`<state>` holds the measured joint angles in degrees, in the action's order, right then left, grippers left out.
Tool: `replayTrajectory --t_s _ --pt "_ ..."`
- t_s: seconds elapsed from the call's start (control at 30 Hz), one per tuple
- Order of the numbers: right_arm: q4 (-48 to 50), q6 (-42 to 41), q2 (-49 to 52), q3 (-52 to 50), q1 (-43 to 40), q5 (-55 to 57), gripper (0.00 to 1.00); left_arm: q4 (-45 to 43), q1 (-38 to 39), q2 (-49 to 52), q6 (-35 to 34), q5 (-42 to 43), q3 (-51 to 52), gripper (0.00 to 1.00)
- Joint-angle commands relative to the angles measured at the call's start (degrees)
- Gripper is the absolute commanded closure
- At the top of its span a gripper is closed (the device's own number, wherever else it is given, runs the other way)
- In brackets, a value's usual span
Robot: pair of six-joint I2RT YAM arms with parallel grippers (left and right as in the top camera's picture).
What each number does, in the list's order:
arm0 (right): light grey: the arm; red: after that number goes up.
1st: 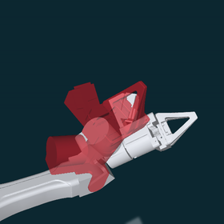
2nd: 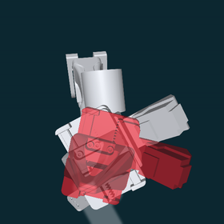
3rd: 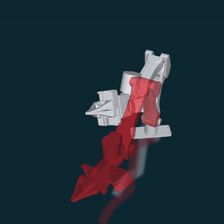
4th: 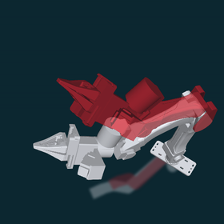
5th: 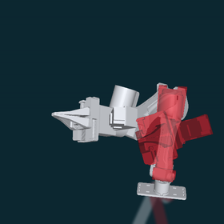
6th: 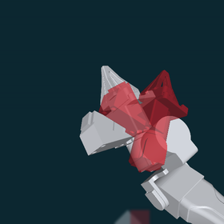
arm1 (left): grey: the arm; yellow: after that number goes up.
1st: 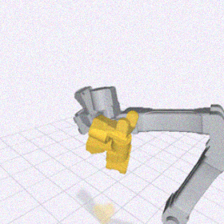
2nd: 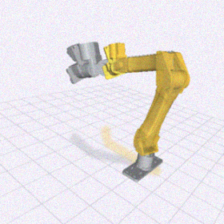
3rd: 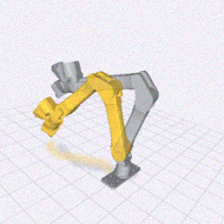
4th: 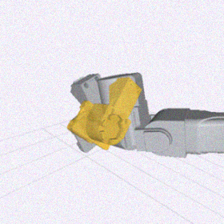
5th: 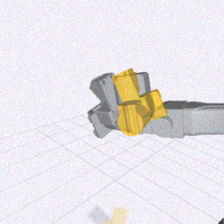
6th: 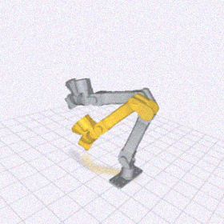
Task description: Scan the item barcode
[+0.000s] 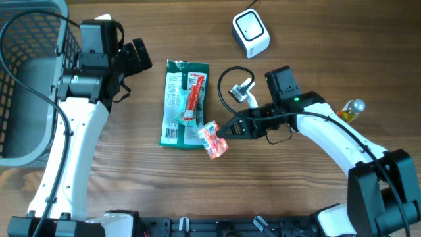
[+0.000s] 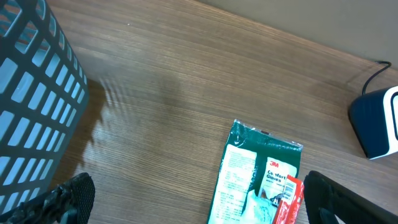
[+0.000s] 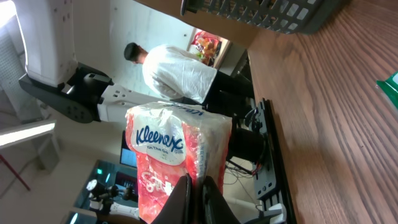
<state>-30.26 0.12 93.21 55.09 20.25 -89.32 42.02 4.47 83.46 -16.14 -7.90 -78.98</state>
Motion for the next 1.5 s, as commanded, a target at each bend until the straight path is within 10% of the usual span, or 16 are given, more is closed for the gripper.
replayTrajectory --t_s 0.0,0.67,1.07,1.47 --pt "-0.3 1.2 -0.4 -0.4 0.0 -0.1 0.96 -0.2 -0.2 -0.2 0.9 -0.5 -0.7 0.00" --pt "-5.0 -15.3 -0.5 2.1 -0.1 50.6 0.96 -0.2 -0.2 -0.2 0.9 -0.5 -0.7 0.00" --pt "-45.0 -12.6 1.8 53.9 0.5 77.8 0.96 -0.2 -0.2 -0.2 0.9 -0.5 -0.7 0.00" --pt "-30.6 5.9 10.8 59.9 0.5 103.6 0.96 -0.2 -0.2 -0.2 0.9 -0.5 -0.7 0.00"
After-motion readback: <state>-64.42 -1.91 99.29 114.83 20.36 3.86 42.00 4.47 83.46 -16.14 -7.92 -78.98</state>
